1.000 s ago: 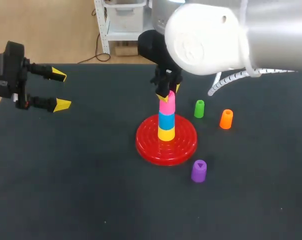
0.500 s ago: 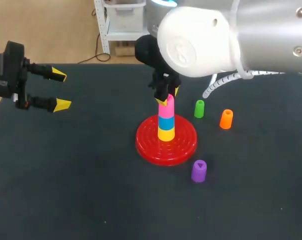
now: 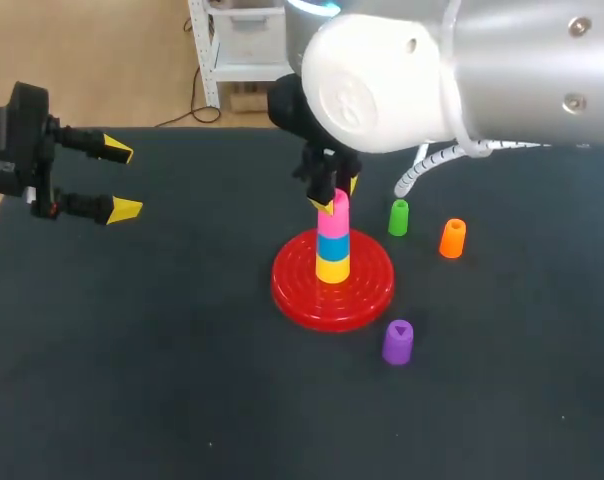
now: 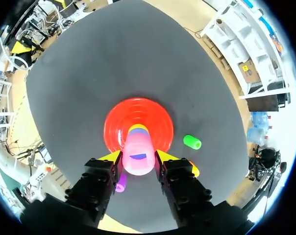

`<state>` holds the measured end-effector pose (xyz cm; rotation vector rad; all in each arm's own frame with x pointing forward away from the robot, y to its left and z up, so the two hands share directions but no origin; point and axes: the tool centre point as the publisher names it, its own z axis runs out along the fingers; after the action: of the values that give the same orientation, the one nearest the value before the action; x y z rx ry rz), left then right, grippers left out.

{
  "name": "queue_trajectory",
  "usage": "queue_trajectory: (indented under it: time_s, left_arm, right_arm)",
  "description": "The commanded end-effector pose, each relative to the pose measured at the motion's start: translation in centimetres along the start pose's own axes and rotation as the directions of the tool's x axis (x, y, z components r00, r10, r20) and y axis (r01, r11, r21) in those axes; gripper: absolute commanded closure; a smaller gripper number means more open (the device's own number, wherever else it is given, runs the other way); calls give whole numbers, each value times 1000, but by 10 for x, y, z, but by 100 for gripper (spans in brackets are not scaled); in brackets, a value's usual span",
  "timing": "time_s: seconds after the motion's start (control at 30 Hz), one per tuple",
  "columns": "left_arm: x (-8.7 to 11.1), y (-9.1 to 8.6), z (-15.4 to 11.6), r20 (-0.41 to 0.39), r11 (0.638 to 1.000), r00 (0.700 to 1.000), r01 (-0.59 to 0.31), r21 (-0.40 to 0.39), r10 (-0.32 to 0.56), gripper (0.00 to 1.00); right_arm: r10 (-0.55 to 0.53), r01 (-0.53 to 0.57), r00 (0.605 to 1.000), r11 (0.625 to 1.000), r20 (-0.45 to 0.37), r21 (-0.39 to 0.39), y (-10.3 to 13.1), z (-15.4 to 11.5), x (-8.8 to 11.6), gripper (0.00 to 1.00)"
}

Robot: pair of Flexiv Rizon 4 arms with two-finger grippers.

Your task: Pick up and stack the cylinders on the red base in this order: pink,purple,orange,green

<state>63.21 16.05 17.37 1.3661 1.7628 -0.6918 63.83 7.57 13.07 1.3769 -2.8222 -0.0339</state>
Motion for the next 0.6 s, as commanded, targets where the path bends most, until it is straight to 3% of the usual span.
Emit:
queue_trajectory:
  time_s: [0.03,0.07,0.1,0.33,0.6]
  left_arm:
    - [1,0,0,5,1000,1000,-3,-1,3,0]
    - [1,0,0,5,1000,1000,-3,-1,3,0]
    - [1,0,0,5,1000,1000,-3,-1,3,0]
    - [1,0,0,5,1000,1000,-3,-1,3,0]
    - [1,0,0,5,1000,1000,-3,-1,3,0]
  right_arm:
    - [5,-3,997,1000,74,-20,-6,3,4,55]
    - [7,-6,995,1000,96,-12,-7,-3,6,12]
    - [11,-10,993,1000,117,-15,-8,-10,8,0]
    - [-22,22,971,1000,236,3,-12,-48,34,0]
    - [30,-37,970,999,243,27,-27,-51,59,0]
